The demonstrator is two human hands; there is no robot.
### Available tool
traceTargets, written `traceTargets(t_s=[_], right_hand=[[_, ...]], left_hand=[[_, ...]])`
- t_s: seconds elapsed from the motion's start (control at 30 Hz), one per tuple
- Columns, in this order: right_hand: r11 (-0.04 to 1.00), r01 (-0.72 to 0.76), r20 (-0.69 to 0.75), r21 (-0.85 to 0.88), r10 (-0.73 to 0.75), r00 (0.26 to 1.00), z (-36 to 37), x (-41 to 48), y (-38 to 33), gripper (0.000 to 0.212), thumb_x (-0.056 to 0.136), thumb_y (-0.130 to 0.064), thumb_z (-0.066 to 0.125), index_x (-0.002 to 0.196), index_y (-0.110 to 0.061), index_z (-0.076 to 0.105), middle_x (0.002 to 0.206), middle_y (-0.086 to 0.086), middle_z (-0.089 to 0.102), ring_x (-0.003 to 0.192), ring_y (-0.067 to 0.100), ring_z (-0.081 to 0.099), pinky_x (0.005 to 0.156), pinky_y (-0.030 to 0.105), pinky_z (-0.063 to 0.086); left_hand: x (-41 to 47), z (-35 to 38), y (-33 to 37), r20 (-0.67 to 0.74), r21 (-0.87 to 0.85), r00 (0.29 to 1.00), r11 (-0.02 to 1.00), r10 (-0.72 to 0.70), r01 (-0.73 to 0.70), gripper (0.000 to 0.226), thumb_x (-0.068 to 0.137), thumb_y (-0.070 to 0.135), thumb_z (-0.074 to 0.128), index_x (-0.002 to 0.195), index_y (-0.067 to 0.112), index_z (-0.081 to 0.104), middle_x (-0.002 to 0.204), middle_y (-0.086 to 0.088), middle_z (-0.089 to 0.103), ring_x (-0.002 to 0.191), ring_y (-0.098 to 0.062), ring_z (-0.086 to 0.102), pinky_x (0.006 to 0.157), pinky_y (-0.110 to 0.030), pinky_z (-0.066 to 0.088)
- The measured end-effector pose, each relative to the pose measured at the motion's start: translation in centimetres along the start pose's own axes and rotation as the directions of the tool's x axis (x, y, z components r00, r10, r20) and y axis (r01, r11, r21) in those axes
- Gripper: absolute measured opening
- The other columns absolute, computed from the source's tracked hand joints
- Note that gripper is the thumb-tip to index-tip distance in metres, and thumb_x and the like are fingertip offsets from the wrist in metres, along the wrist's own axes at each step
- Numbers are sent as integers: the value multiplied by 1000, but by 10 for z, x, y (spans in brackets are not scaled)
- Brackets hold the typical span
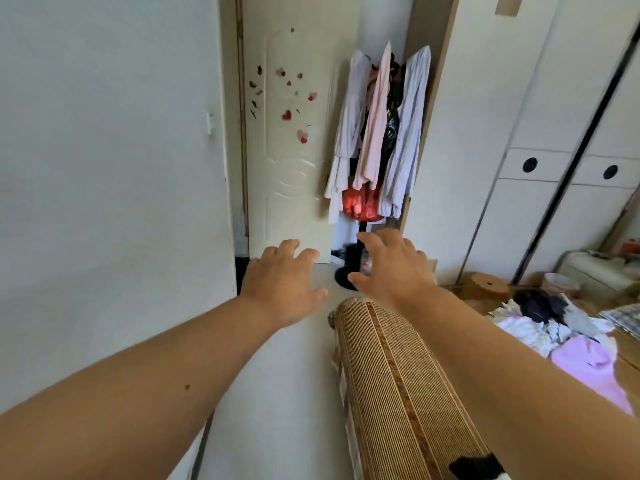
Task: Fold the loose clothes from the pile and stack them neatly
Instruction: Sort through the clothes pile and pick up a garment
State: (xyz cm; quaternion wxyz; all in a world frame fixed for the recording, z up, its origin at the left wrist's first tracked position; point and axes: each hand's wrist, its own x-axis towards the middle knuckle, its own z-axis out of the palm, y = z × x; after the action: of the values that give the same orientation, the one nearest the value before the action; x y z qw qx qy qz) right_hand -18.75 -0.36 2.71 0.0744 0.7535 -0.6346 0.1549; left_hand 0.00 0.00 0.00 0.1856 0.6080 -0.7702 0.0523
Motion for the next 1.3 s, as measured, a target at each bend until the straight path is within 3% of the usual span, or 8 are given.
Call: traceTargets(t_s=[0.47, 0.7, 0.87, 1.03, 1.2, 1.3], right_hand=[[997, -16, 265, 75, -4, 964, 150, 132, 64, 73, 84, -54, 57, 146, -34, 26, 149, 2, 32, 136, 25, 34, 110, 46, 31], [995, -5, 327, 101, -28, 945, 200, 232, 85, 72, 84, -53, 59, 146, -34, 27, 148, 1, 34, 135, 24, 36, 109, 45, 35], [992, -20, 369, 128, -29, 929, 241, 305, 81, 69, 85, -50, 57, 145, -33, 29, 148, 0, 34, 135, 23, 35, 109, 44, 34], [997, -32, 444, 73, -4, 896, 284, 392, 73, 65, 85, -50, 58, 143, -33, 34, 146, -1, 38, 131, 23, 40, 108, 45, 34], [991, -105, 474, 78, 55, 879, 315, 482, 66, 58, 88, -50, 56, 140, -33, 39, 141, -1, 44, 127, 22, 45, 107, 45, 34], [984, -144, 507, 102, 73, 859, 333, 522, 71, 55, 88, -51, 55, 138, -34, 41, 137, -2, 47, 123, 20, 48, 106, 44, 35]], left_hand=[[157, 128, -31, 210, -5, 976, 999, -50, 53, 72, 82, 58, 51, 145, 32, 30, 155, -2, 26, 137, -27, 29, 107, -48, 29], [238, 183, -57, 261, -18, 957, 990, -128, 138, 84, 83, 58, 53, 150, 23, 17, 153, -1, 29, 137, -27, 30, 108, -49, 30], [312, 209, -96, 317, -6, 944, 995, -94, 101, 77, 83, 57, 51, 148, 26, 26, 154, 0, 27, 138, -27, 28, 108, -48, 28], [391, 242, -164, 411, -34, 912, 999, -7, 23, 78, 83, 58, 51, 150, 29, 24, 154, 2, 28, 139, -25, 27, 110, -46, 28], [476, 263, -222, 562, -37, 826, 997, -40, 73, 66, 87, 60, 49, 145, 32, 35, 151, 2, 36, 137, -23, 32, 111, -42, 27], [522, 284, -238, 574, -92, 819, 991, -24, 94, 61, 88, 58, 51, 143, 33, 39, 149, 3, 40, 135, -21, 35, 110, -42, 29]])
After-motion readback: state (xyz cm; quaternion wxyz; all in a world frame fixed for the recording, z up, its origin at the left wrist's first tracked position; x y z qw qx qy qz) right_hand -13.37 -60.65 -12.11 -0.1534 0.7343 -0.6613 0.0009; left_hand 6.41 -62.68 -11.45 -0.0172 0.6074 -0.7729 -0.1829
